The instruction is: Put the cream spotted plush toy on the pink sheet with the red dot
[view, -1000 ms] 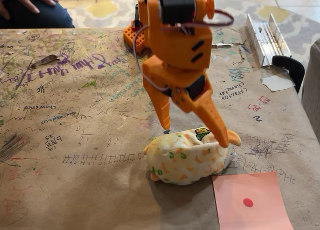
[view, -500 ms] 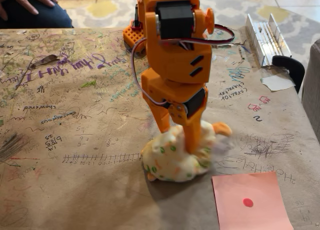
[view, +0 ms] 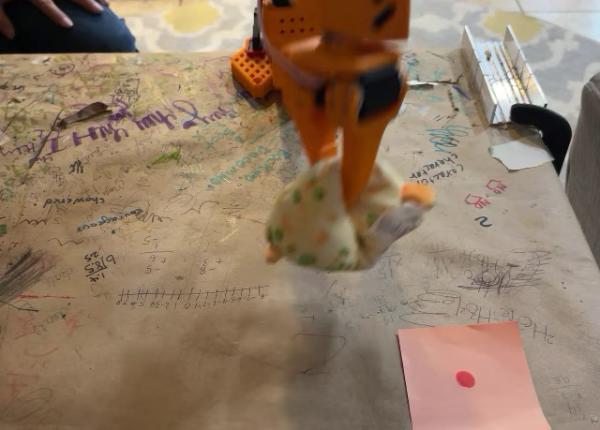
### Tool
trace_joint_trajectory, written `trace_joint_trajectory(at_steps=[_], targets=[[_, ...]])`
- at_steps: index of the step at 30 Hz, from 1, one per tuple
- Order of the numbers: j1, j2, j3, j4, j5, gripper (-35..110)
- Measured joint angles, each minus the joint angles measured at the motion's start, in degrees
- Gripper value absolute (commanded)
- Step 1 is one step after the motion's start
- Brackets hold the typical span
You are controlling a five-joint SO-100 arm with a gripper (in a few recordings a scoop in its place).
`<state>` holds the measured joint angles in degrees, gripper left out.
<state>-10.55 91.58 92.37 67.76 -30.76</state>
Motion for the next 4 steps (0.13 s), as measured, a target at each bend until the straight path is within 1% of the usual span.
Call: trace_joint_trajectory(at_steps=[2,4], targets=[[-0.88,1.67,-1.93,0.00,1.23,0],[-1.67,4.13,-2.64,0.00,0.35,0]])
